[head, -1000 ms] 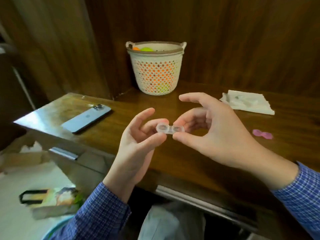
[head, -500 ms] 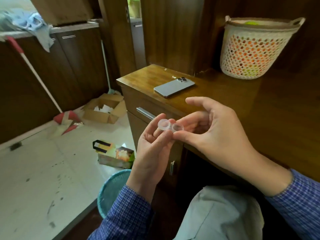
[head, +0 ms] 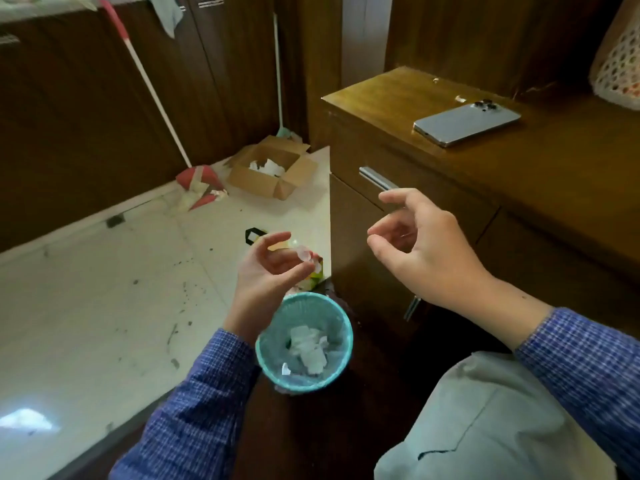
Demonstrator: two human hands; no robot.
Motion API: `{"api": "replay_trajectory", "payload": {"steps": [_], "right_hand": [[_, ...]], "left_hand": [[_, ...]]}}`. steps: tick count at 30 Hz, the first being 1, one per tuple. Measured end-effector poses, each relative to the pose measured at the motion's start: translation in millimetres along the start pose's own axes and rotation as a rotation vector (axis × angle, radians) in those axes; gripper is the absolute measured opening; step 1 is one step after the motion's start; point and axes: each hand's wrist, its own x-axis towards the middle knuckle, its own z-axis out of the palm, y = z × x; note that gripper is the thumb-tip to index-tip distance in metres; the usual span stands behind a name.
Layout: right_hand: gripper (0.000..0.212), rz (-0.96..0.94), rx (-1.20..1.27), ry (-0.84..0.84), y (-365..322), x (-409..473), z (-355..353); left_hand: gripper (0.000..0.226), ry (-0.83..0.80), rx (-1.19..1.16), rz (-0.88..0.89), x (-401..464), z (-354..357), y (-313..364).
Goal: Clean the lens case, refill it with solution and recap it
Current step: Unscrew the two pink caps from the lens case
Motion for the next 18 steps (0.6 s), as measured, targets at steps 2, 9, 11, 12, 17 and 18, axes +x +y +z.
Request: {"api": "replay_trajectory", "payload": {"steps": [2, 9, 11, 12, 17, 18], "right_hand": [[0.053, -0.007, -0.015, -0.035, 11, 4, 9], [0.055, -0.027, -0.093, -0.179, 37, 9, 31], [0.056, -0.041, -0.103, -0.193, 39, 11, 32], [0.056, -0.048, -0.107, -0.194, 40, 12, 31], [0.056, -0.055, -0.085, -0.184, 42, 17, 25], [0.056, -0.055, -0.083, -0.184, 42, 17, 24]], "left_hand": [[0.073, -0.022, 0.267, 0.025, 18, -16, -22], [0.058, -0.407, 1.268, 0.079, 54, -7, -85], [0.049, -0.442, 1.361, 0.019, 56, 0, -94], [0.046, -0.439, 1.375, 0.023, 58, 4, -96], [0.048, -0.346, 1.323, 0.085, 65, 11, -92], [0.051, -0.308, 1.29, 0.083, 67, 10, -90]]}}
